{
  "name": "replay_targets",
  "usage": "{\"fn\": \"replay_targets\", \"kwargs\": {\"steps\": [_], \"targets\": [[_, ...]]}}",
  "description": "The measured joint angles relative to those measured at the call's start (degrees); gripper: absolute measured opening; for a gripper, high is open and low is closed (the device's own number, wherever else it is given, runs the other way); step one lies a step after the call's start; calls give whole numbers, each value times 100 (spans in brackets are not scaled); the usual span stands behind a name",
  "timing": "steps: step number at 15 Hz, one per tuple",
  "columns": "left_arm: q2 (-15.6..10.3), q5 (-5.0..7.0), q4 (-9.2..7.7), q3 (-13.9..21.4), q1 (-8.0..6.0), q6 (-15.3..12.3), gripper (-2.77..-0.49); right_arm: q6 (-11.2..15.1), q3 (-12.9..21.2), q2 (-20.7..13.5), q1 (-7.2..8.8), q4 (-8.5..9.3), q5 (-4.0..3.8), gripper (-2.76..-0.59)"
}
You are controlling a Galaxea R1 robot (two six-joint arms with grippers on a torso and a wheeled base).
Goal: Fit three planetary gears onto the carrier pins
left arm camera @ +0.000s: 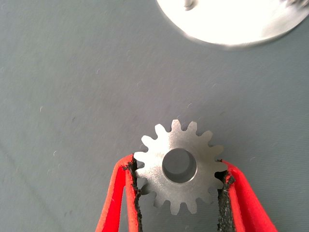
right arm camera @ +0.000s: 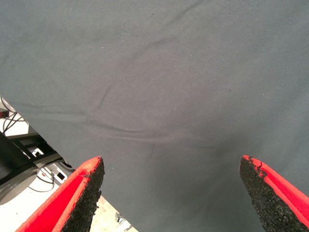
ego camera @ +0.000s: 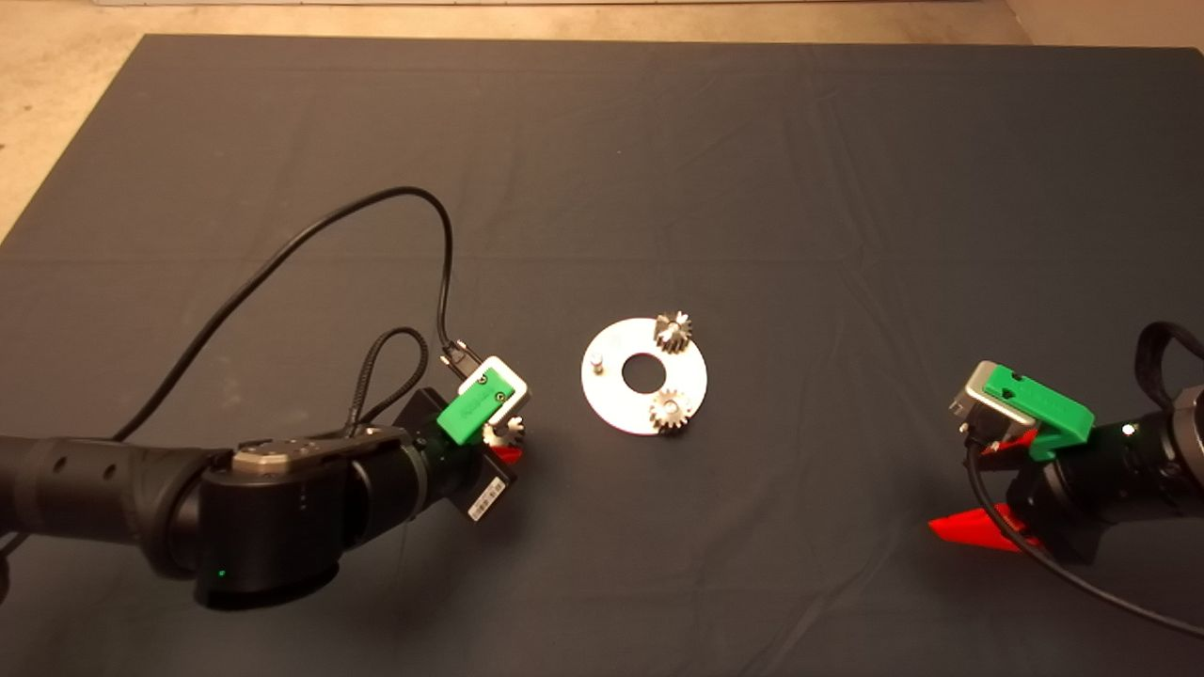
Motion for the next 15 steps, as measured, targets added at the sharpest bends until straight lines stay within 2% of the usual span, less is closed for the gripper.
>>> {"fn": "replay_targets", "kwargs": {"steps": [2, 3, 4, 6, 9, 11, 13, 15], "targets": [[110, 73, -177, -5, -288, 4, -262, 2, 1, 0, 2, -2, 4, -129], [159, 111, -185, -38, -382, 4, -262, 0, 1, 2, 2, -2, 4, -129], [233, 133, -198, -112, -402, 9, -262, 0, 1, 0, 2, -4, 0, -129], [389, 130, -444, -235, -426, 37, -262, 0, 1, 2, 2, -5, 0, -129], [702, 149, -733, -582, -470, 312, -262, 0, 12, 2, 2, -6, 9, -129], [885, 124, -767, -736, -487, 362, -262, -1, 12, 0, 2, -6, 4, -129], [954, 130, -807, -841, -569, 380, -262, -1, 12, 0, 2, -6, -5, -129], [978, 149, -809, -909, -585, 382, -262, -4, 12, 2, 2, -6, 6, -129]]}}
